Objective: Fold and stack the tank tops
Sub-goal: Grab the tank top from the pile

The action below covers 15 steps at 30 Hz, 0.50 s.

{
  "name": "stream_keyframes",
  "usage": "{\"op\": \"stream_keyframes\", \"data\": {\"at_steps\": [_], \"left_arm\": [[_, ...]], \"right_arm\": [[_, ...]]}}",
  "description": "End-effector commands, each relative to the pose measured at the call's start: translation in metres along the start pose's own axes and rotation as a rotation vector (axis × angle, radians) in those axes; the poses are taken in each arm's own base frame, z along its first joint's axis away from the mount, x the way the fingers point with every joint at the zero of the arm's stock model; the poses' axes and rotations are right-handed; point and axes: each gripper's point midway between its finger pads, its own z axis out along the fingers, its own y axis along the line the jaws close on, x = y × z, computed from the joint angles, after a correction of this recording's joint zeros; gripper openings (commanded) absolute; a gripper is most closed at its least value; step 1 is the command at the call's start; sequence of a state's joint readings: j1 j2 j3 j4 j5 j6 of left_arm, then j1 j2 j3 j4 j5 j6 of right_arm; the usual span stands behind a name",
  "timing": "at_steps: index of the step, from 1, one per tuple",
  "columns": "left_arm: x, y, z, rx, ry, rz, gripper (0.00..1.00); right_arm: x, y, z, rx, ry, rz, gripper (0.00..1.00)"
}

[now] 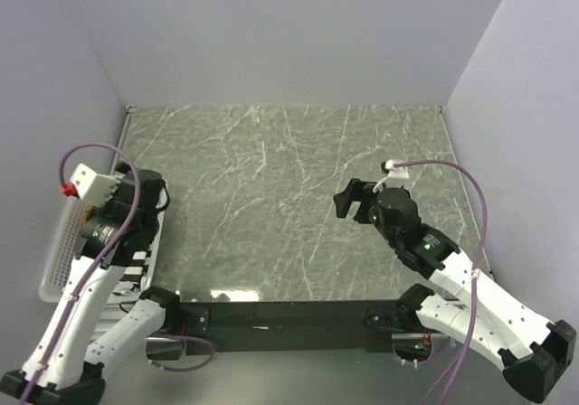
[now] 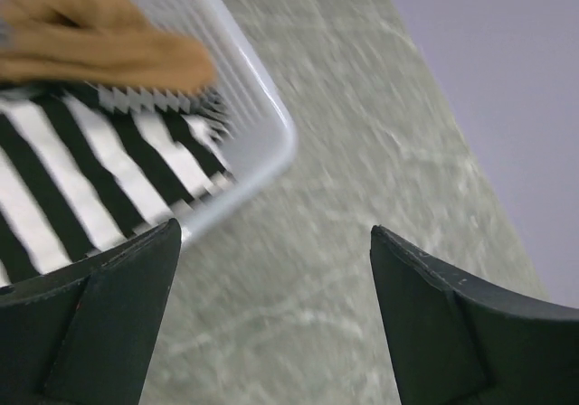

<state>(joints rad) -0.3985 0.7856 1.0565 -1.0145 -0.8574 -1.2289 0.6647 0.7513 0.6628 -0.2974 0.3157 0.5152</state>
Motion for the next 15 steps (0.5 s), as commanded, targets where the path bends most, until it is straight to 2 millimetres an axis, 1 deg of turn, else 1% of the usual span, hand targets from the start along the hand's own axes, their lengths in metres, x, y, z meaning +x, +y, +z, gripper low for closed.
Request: {"op": "stream_keyframes", "data": {"at_steps": [1, 2, 3, 5, 6, 7, 8, 9, 10, 11, 12, 14, 15], "left_arm": [[-0.023, 0.013, 0.018, -0.09, -0.06, 0.074, 0.91], [-0.031, 0.019, 0.027, -0.137, -0.075, 0.057, 0.91], [-0.026, 0.014, 0.037, -0.141, -0.04, 0.059, 0.91], [-0.025, 0.015, 0.05, -0.162, -0.014, 0.059, 0.91], [-0.026, 0.02, 0.063, -0.19, -0.011, 0.036, 0.91], [-0.017, 0.02, 0.07, -0.18, 0.046, 0.021, 0.89], [-0.013, 0.024, 0.076, -0.193, 0.067, 0.007, 0.87], [-0.006, 0.038, 0.087, -0.245, 0.088, -0.006, 0.84], [0.001, 0.039, 0.092, -0.246, 0.117, -0.029, 0.83], [0.002, 0.046, 0.097, -0.269, 0.121, -0.048, 0.82], [0.012, 0.055, 0.102, -0.297, 0.146, -0.048, 0.82], [0.022, 0.057, 0.109, -0.294, 0.17, -0.075, 0.81], [0.033, 0.066, 0.113, -0.32, 0.197, -0.072, 0.81]], "right_arm": [[-0.016, 0.017, 0.001, -0.058, -0.035, 0.021, 0.98], [-0.015, 0.018, 0.002, -0.061, -0.03, 0.022, 0.98], [-0.015, 0.018, 0.002, -0.061, -0.028, 0.025, 0.98], [-0.014, 0.017, 0.002, -0.06, -0.025, 0.024, 0.98], [-0.013, 0.016, 0.002, -0.054, -0.02, 0.025, 0.97], [-0.014, 0.015, 0.002, -0.048, -0.026, 0.024, 0.97], [-0.014, 0.013, 0.001, -0.045, -0.029, 0.024, 0.97], [-0.014, 0.014, 0.001, -0.047, -0.033, 0.024, 0.97], [-0.014, 0.013, 0.001, -0.046, -0.035, 0.023, 0.97], [-0.013, 0.012, 0.0, -0.045, -0.036, 0.023, 0.97], [-0.013, 0.011, 0.0, -0.043, -0.035, 0.024, 0.97], [-0.012, 0.011, 0.0, -0.043, -0.034, 0.023, 0.97], [-0.011, 0.011, 0.001, -0.042, -0.031, 0.024, 0.97]]}}
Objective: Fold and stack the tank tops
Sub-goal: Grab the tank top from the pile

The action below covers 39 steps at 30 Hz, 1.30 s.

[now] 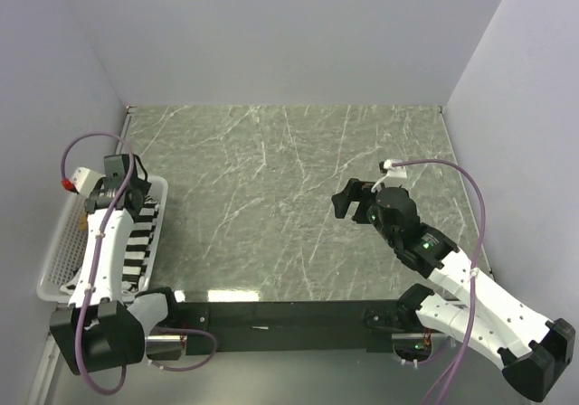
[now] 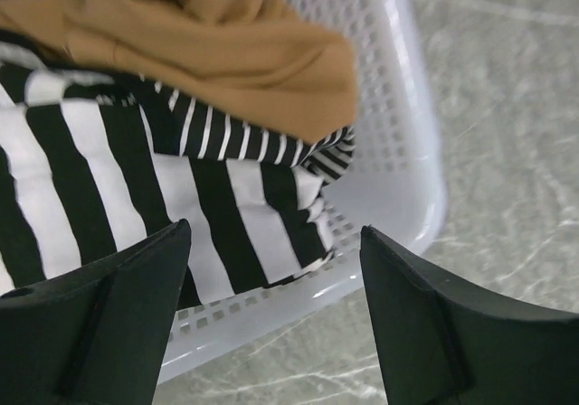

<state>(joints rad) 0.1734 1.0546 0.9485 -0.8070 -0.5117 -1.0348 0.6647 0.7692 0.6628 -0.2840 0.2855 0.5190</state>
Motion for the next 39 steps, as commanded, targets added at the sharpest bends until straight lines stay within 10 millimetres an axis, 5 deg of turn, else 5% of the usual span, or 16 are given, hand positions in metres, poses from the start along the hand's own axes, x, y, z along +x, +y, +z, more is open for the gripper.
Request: {"op": "stream_keyframes", "data": {"at_steps": [1, 11, 15, 17, 18, 20, 25, 32, 39], "left_arm": [[0.02, -0.008, 0.011, 0.043, 0.085, -0.036, 0.81], [0.07, 0.017, 0.043, -0.04, 0.191, -0.066, 0.75], [0.072, 0.025, 0.05, -0.073, 0.177, -0.054, 0.62], [0.063, 0.026, 0.05, -0.08, 0.143, -0.043, 0.43], [0.054, 0.021, 0.047, -0.063, 0.122, -0.045, 0.23], [0.042, 0.022, 0.042, -0.067, 0.092, -0.032, 0.01], [-0.01, 0.002, 0.003, 0.033, -0.026, -0.042, 0.01], [-0.086, -0.031, -0.083, 0.255, -0.174, -0.112, 0.01], [-0.137, -0.058, -0.166, 0.486, -0.251, -0.14, 0.0]], "right_arm": [[-0.014, 0.005, -0.002, -0.015, -0.05, 0.021, 0.97], [-0.012, 0.006, -0.001, -0.019, -0.039, 0.03, 0.97], [-0.011, 0.006, -0.002, -0.022, -0.04, 0.029, 0.97], [-0.012, 0.006, -0.003, -0.024, -0.044, 0.031, 0.97], [-0.012, 0.005, -0.003, -0.023, -0.043, 0.029, 0.97], [-0.014, 0.007, -0.005, -0.034, -0.046, 0.03, 0.97], [-0.021, 0.013, -0.009, -0.053, -0.05, 0.027, 0.97], [-0.035, 0.026, -0.014, -0.087, -0.051, 0.018, 0.96], [-0.051, 0.034, -0.019, -0.093, -0.056, 0.004, 0.96]]}}
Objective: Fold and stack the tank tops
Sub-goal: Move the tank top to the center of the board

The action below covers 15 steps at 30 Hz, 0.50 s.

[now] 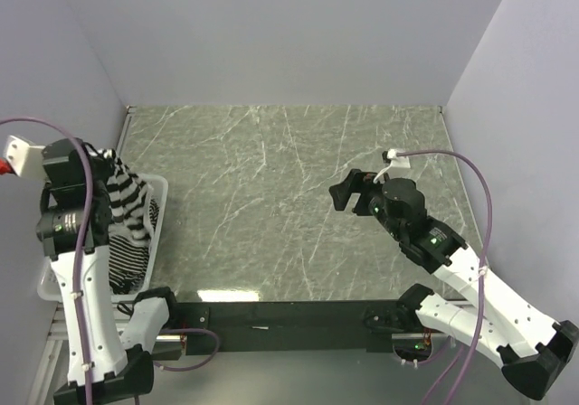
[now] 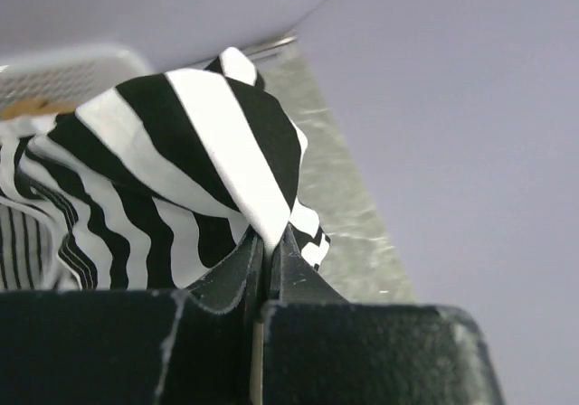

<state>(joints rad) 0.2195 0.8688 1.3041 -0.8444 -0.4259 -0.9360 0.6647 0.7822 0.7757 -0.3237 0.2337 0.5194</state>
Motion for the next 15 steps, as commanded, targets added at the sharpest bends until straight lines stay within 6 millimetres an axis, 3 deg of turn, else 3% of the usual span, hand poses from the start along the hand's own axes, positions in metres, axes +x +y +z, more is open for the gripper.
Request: {"op": "stream_keyframes", "data": {"at_steps": [1, 5, 8, 12, 13, 14, 15], "left_arm": [[-0.028, -0.034, -0.029, 0.143, -0.021, 0.01, 0.01], [-0.054, -0.081, -0.059, 0.328, -0.03, -0.001, 0.01], [-0.061, -0.124, -0.079, 0.52, 0.001, 0.005, 0.01], [-0.045, -0.178, -0.092, 0.73, 0.131, 0.008, 0.01], [-0.034, -0.199, -0.112, 0.818, 0.183, 0.018, 0.01], [-0.025, -0.213, -0.099, 0.788, 0.177, 0.016, 0.0], [-0.009, -0.228, -0.108, 0.826, 0.197, 0.061, 0.01]], "right_arm": [[-0.026, 0.011, -0.006, -0.021, -0.043, -0.015, 0.96], [-0.041, 0.014, -0.01, -0.011, -0.078, -0.018, 0.96], [-0.058, 0.014, -0.013, 0.01, -0.122, -0.022, 0.96], [-0.093, 0.002, -0.021, 0.117, -0.203, -0.018, 0.96], [-0.107, -0.002, -0.023, 0.137, -0.232, -0.008, 0.96], [-0.115, -0.005, -0.024, 0.147, -0.243, -0.002, 0.96], [-0.121, -0.007, -0.024, 0.152, -0.251, 0.003, 0.96]]}}
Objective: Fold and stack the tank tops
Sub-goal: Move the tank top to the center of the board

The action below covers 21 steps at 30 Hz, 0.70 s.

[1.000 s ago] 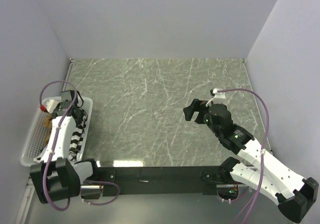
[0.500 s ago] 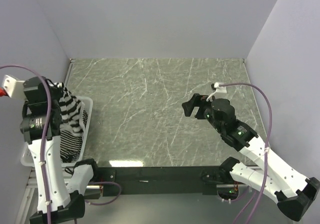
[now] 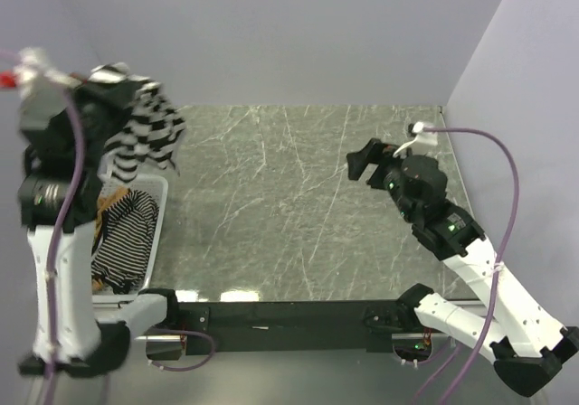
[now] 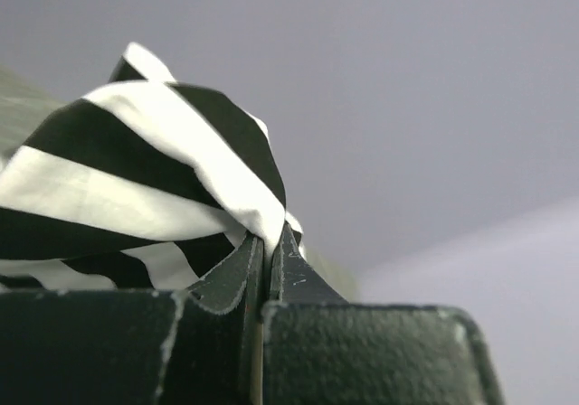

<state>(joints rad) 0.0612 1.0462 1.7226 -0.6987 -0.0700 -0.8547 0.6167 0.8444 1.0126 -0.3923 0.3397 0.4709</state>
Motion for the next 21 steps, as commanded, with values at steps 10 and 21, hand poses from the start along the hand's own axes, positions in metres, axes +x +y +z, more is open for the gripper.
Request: {"op": "stream_keyframes", "data": {"at_steps": [10, 21], "left_arm": [[0.29, -0.11, 0.038, 0.316, 0.612, 0.3, 0.01], [0.404, 0.076, -0.012, 0.084, 0.775, 0.193, 0.6]], "right_arm": [[-0.046, -0.051, 0.009, 0.192, -0.086, 0.089, 0.96], [0.112, -0.092, 0.034, 0.196, 0.184, 0.146, 0.93]]}}
